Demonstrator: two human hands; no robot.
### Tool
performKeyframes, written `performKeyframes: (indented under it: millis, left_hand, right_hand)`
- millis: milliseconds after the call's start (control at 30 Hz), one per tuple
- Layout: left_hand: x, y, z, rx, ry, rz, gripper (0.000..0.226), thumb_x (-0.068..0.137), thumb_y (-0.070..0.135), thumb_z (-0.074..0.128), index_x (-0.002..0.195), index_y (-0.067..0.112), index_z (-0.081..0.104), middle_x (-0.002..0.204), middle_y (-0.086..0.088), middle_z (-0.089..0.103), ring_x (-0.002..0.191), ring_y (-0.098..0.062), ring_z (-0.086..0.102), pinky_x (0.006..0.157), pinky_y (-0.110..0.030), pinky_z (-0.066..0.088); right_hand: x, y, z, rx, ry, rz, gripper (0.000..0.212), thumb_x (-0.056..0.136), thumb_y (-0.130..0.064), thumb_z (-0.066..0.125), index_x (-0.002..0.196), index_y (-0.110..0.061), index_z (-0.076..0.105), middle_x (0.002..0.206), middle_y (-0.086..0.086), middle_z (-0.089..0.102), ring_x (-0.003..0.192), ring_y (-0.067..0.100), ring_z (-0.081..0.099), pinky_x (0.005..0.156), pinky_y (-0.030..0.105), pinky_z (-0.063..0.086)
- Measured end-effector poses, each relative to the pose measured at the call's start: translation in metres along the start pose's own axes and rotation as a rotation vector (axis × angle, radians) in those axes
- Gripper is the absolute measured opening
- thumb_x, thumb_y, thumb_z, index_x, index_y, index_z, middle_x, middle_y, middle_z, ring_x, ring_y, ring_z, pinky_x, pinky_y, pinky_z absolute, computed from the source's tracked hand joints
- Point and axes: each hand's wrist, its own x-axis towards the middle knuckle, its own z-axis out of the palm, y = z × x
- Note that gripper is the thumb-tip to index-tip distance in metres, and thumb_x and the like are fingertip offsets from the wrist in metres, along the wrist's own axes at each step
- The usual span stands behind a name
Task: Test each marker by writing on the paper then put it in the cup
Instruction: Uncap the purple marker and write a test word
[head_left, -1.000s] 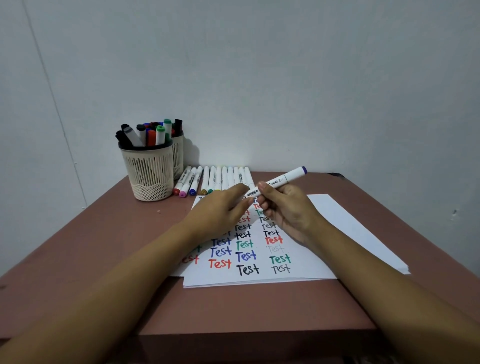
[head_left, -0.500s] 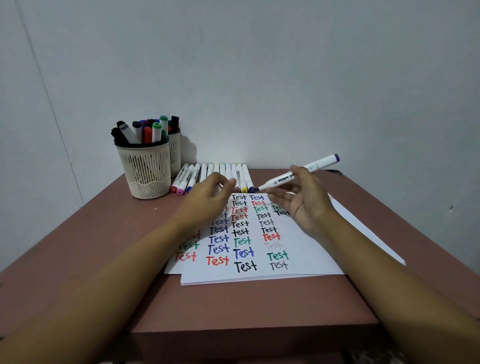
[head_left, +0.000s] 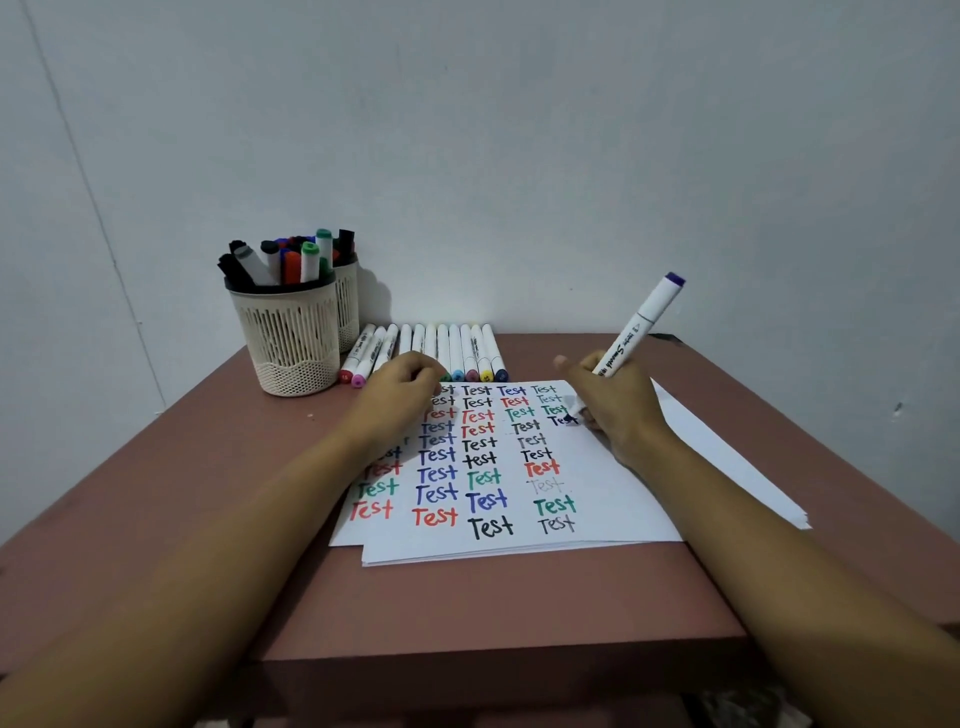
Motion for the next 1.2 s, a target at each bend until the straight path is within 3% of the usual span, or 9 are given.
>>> performKeyframes:
  millis: [133, 233, 467, 667, 800, 933, 1067, 1200]
  left_hand:
    - [0.0006, 0.0002, 0.0005, 0.011, 0.001, -0.001, 0.019, 0.095, 0.015, 0.039, 0.094, 0.02, 0.058, 0.083, 0.007, 0.059, 0.077, -0.011, 0.053, 0.075, -0.028, 0.041]
    - [0.0008, 0.0005, 0.0006, 0.024, 0.001, 0.005, 0.02, 0.095, 0.015, 0.039, 0.095, 0.019, 0.058, 0.084, 0.007, 0.058, 0.077, -0.011, 0.052, 0.073, -0.027, 0.04]
    - [0.0015, -0.0006, 0.0009, 0.046, 0.002, 0.004, 0.019, 0.095, 0.017, 0.04, 0.095, 0.021, 0.059, 0.084, 0.008, 0.059, 0.076, -0.01, 0.053, 0.071, -0.027, 0.04]
    - [0.0013, -0.0002, 0.0013, 0.047, -0.001, 0.011, 0.019, 0.095, 0.017, 0.04, 0.096, 0.02, 0.059, 0.084, 0.009, 0.059, 0.076, -0.011, 0.053, 0.073, -0.027, 0.041]
    - [0.0012, 0.0, 0.0012, 0.053, -0.008, 0.012, 0.019, 0.095, 0.017, 0.04, 0.097, 0.02, 0.058, 0.085, 0.008, 0.059, 0.075, -0.01, 0.053, 0.069, -0.027, 0.041]
    - [0.0009, 0.0012, 0.001, 0.057, -0.005, 0.009, 0.019, 0.095, 0.017, 0.04, 0.097, 0.02, 0.058, 0.085, 0.009, 0.059, 0.073, -0.008, 0.053, 0.067, -0.027, 0.04]
    - [-0.0001, 0.0016, 0.0007, 0.073, -0.007, 0.008, 0.019, 0.095, 0.018, 0.04, 0.099, 0.019, 0.059, 0.085, 0.009, 0.059, 0.073, -0.008, 0.053, 0.067, -0.026, 0.04]
    - [-0.0002, 0.0015, 0.0008, 0.069, -0.004, 0.007, 0.018, 0.095, 0.018, 0.041, 0.098, 0.02, 0.059, 0.085, 0.009, 0.06, 0.071, -0.007, 0.052, 0.063, -0.025, 0.04]
  right_hand:
    - [-0.0027, 0.0009, 0.0011, -0.092, -0.006, -0.016, 0.029, 0.083, -0.007, 0.062, 0.062, -0.016, 0.046, 0.056, 0.001, 0.049, 0.046, 0.011, 0.048, 0.041, 0.019, 0.039]
    - [-0.0042, 0.0004, 0.001, -0.088, -0.03, -0.007, 0.027, 0.083, -0.004, 0.059, 0.062, -0.015, 0.046, 0.054, 0.002, 0.048, 0.038, 0.007, 0.043, 0.038, 0.018, 0.036]
    - [-0.0053, 0.0009, 0.0018, -0.135, -0.063, -0.014, 0.023, 0.081, -0.005, 0.06, 0.064, -0.014, 0.049, 0.058, 0.007, 0.053, 0.04, 0.01, 0.047, 0.042, 0.021, 0.038]
    - [-0.0073, -0.0027, 0.0033, -0.265, 0.034, -0.085, 0.02, 0.083, -0.009, 0.06, 0.068, -0.017, 0.051, 0.066, -0.001, 0.055, 0.059, 0.012, 0.054, 0.054, 0.024, 0.047]
    - [-0.0071, -0.0014, 0.0021, -0.197, 0.019, -0.051, 0.019, 0.082, -0.008, 0.06, 0.068, -0.016, 0.05, 0.064, 0.001, 0.054, 0.05, 0.01, 0.052, 0.04, 0.017, 0.04]
    - [-0.0076, 0.0004, 0.0029, -0.209, -0.008, -0.039, 0.019, 0.081, -0.008, 0.061, 0.067, -0.016, 0.05, 0.062, 0.002, 0.055, 0.047, 0.011, 0.051, 0.043, 0.019, 0.039]
    - [-0.0076, -0.002, 0.0024, -0.192, -0.042, -0.041, 0.022, 0.081, -0.004, 0.062, 0.065, -0.012, 0.049, 0.059, 0.002, 0.052, 0.054, 0.016, 0.057, 0.055, 0.032, 0.053]
    - [-0.0087, -0.0038, 0.0025, -0.164, -0.033, -0.033, 0.024, 0.082, -0.003, 0.061, 0.064, -0.012, 0.048, 0.06, 0.004, 0.052, 0.054, 0.016, 0.059, 0.047, 0.027, 0.052]
